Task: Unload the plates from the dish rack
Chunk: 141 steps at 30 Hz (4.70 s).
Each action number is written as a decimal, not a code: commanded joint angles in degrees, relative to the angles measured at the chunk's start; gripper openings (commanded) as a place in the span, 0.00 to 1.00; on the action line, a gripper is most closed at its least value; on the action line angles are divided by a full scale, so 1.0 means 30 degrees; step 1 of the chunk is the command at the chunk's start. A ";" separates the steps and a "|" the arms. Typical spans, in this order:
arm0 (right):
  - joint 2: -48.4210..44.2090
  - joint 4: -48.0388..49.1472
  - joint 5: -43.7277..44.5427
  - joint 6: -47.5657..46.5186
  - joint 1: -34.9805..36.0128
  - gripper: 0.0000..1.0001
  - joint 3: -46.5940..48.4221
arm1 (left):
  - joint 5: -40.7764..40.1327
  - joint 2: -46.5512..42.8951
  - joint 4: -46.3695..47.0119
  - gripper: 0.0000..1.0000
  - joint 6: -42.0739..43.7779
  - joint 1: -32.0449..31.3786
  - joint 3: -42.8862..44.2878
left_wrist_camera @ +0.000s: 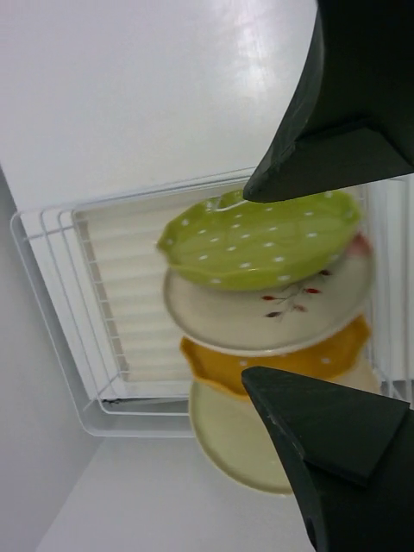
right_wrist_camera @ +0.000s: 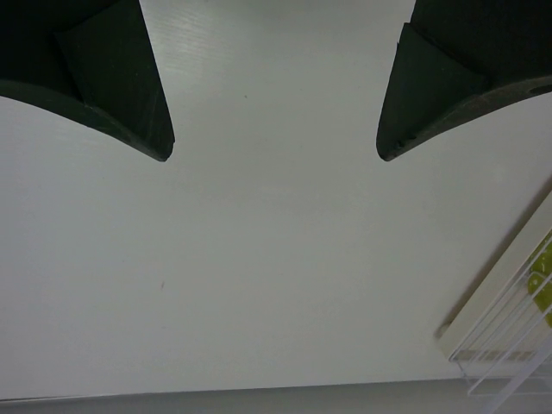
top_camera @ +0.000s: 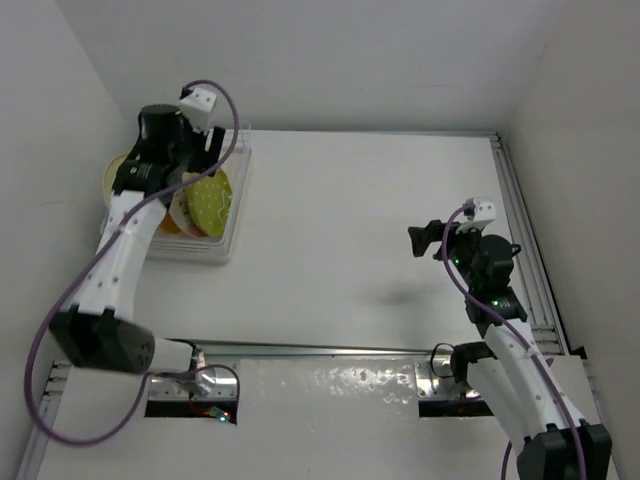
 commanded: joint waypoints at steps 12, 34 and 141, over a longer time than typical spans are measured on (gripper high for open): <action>-0.0248 0.1465 -0.1174 0.0631 0.0124 0.99 -0.0903 | -0.4046 0.7488 -0.1831 0.64 -0.4635 0.0046 0.3604; -0.0573 0.1287 -0.0617 0.1041 0.0124 0.99 -0.0992 | -0.2757 0.8018 -0.1772 0.00 -0.7594 0.1042 0.2370; -0.9157 -1.5113 1.5818 2.8576 -0.0638 0.00 -0.6150 | 0.6823 0.6492 -0.0746 0.71 -0.6627 -0.2708 0.4744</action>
